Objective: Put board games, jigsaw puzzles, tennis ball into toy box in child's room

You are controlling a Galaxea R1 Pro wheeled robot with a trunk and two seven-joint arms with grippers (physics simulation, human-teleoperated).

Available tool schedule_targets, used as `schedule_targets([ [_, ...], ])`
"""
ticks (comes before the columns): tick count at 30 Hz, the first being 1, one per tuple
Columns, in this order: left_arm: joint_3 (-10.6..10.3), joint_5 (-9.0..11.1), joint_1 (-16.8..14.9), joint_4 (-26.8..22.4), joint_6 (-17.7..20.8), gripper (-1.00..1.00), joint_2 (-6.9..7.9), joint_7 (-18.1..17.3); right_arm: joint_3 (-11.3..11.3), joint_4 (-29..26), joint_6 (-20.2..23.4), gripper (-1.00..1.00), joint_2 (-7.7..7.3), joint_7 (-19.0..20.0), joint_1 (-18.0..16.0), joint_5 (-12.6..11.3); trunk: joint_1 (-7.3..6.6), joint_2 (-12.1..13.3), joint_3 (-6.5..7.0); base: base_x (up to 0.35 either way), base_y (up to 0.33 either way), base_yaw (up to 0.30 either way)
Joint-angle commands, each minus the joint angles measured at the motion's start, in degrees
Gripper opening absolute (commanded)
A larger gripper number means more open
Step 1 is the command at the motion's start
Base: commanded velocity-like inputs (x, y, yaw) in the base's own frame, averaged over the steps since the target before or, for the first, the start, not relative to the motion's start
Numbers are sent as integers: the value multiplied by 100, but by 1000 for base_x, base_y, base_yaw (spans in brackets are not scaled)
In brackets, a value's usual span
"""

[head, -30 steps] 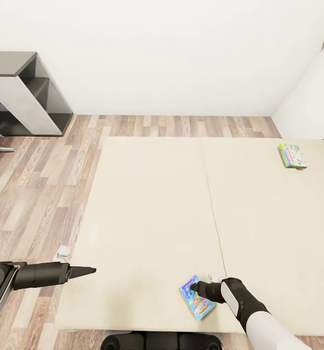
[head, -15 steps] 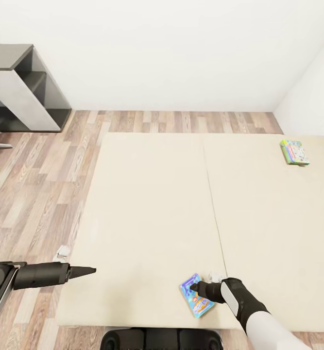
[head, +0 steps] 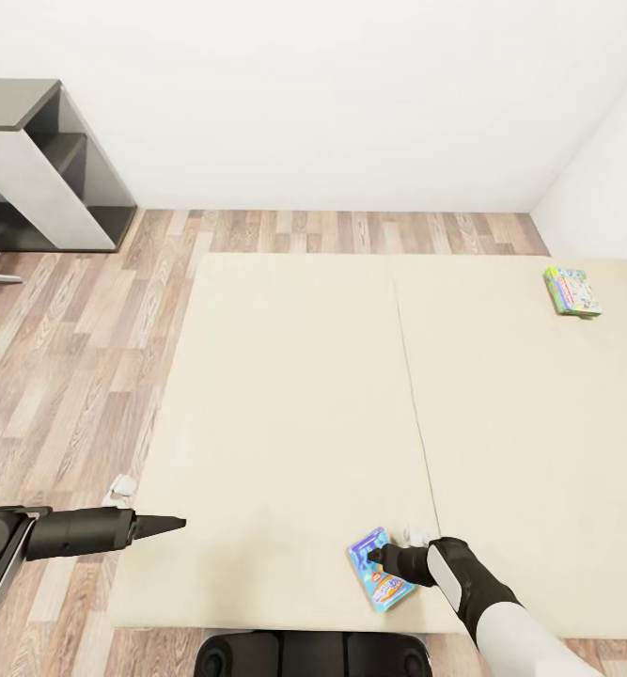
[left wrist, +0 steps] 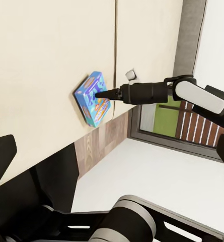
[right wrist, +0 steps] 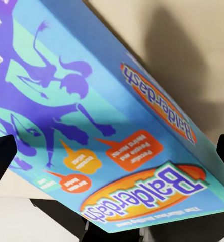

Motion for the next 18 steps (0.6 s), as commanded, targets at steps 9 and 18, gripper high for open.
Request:
schedule_targets([
  [9,8,3,-2,-2,60,100,2,-28,-42,-10,35,100,6,25,-1,4,2,-6,-5,0,0,0],
  [18,6,3,-2,2,60,100,1,-22,-34,-9,43,100,6,54,3,-10,2,-6,-5,0,0,0],
])
